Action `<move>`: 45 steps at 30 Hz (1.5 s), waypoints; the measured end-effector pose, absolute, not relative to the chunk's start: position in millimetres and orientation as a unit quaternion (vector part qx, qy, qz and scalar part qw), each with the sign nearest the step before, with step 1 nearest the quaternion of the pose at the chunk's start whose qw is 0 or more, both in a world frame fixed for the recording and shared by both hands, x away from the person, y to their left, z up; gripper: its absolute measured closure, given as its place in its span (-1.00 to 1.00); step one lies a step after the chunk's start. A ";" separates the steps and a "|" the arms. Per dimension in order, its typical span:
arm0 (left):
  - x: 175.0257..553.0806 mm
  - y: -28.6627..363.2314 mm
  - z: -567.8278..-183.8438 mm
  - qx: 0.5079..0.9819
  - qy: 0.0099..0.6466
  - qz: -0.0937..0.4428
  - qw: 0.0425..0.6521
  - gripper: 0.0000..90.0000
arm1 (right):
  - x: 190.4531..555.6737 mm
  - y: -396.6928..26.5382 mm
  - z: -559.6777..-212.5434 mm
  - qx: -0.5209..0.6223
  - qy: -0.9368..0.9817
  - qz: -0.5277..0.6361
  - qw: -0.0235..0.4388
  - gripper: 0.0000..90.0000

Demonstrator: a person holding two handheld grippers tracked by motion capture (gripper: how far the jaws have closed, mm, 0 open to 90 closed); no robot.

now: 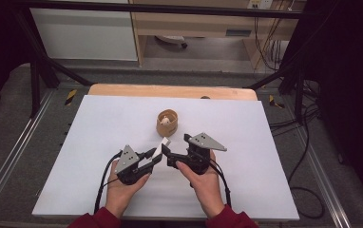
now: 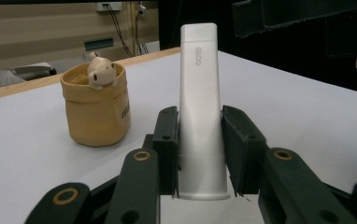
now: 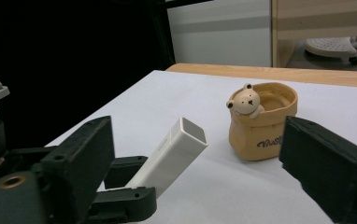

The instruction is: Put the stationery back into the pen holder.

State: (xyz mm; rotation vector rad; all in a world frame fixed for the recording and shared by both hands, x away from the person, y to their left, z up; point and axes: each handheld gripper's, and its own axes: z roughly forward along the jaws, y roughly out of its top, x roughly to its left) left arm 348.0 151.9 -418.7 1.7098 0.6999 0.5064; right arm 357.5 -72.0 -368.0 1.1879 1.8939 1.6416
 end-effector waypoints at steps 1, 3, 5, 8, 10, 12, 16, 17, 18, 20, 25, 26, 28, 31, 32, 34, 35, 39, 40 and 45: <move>347.7 151.4 -418.5 0.729 0.299 0.216 0.577 0.51 | 357.1 -71.8 -368.1 0.421 0.671 0.582 0.183 -0.68; 347.2 150.9 -418.0 0.729 0.297 0.217 0.578 0.51 | 356.1 -71.5 -368.4 0.419 0.670 0.585 0.180 -0.63; 346.6 150.0 -418.0 0.729 0.296 0.218 0.578 0.51 | 356.0 -70.6 -368.8 0.421 0.668 0.589 0.174 -0.59; 345.7 148.9 -418.3 0.728 0.295 0.217 0.580 0.51 | 356.4 -70.6 -370.1 0.423 0.667 0.591 0.168 -0.58; 345.4 148.1 -418.7 0.729 0.293 0.217 0.579 0.51 | 357.0 -70.0 -372.3 0.424 0.667 0.592 0.160 -0.56; 345.3 147.8 -418.7 0.729 0.293 0.217 0.579 0.51 | 357.1 -69.8 -372.8 0.424 0.667 0.592 0.159 -0.56; 345.1 147.8 -418.4 0.729 0.293 0.217 0.579 0.51 | 356.7 -68.4 -374.6 0.423 0.668 0.592 0.155 -0.53; 345.0 147.7 -418.5 0.729 0.293 0.217 0.579 0.51 | 356.6 -67.8 -375.6 0.423 0.668 0.593 0.152 -0.51; 344.9 147.5 -418.5 0.729 0.293 0.217 0.579 0.51 | 356.6 -67.8 -376.1 0.423 0.668 0.593 0.150 -0.50; 344.6 147.1 -418.5 0.729 0.292 0.217 0.579 0.51 | 356.7 -67.8 -376.5 0.424 0.667 0.594 0.147 -0.48; 344.2 146.3 -418.6 0.730 0.290 0.217 0.580 0.51 | 357.4 -68.4 -379.3 0.427 0.664 0.599 0.135 -0.43; 344.2 146.2 -418.7 0.730 0.290 0.217 0.579 0.51 | 357.3 -68.3 -379.6 0.427 0.663 0.600 0.133 -0.42; 344.2 146.1 -418.8 0.730 0.290 0.216 0.580 0.51 | 357.4 -68.0 -380.4 0.427 0.663 0.601 0.131 -0.41; 343.9 146.0 -418.7 0.731 0.288 0.217 0.580 0.51 | 357.3 -66.6 -382.9 0.430 0.663 0.600 0.125 -0.40; 343.8 145.9 -418.6 0.731 0.287 0.217 0.580 0.51 | 357.3 -66.6 -382.9 0.430 0.663 0.600 0.125 -0.40; 343.4 145.5 -418.5 0.731 0.287 0.217 0.580 0.51 | 357.2 -66.0 -384.5 0.431 0.661 0.602 0.121 -0.31; 343.2 145.2 -418.5 0.731 0.287 0.217 0.580 0.51 | 357.2 -66.0 -384.5 0.431 0.661 0.602 0.121 -0.31; 342.7 144.1 -418.3 0.733 0.281 0.218 0.580 0.51 | 358.0 -67.6 -387.8 0.430 0.658 0.609 0.110 -0.10; 342.4 143.6 -418.2 0.733 0.280 0.218 0.580 0.51 | 358.0 -67.6 -387.8 0.430 0.658 0.609 0.110 -0.10; 341.1 141.6 -418.1 0.734 0.274 0.218 0.582 0.51 | 360.5 -70.7 -392.4 0.437 0.649 0.617 0.086 0.04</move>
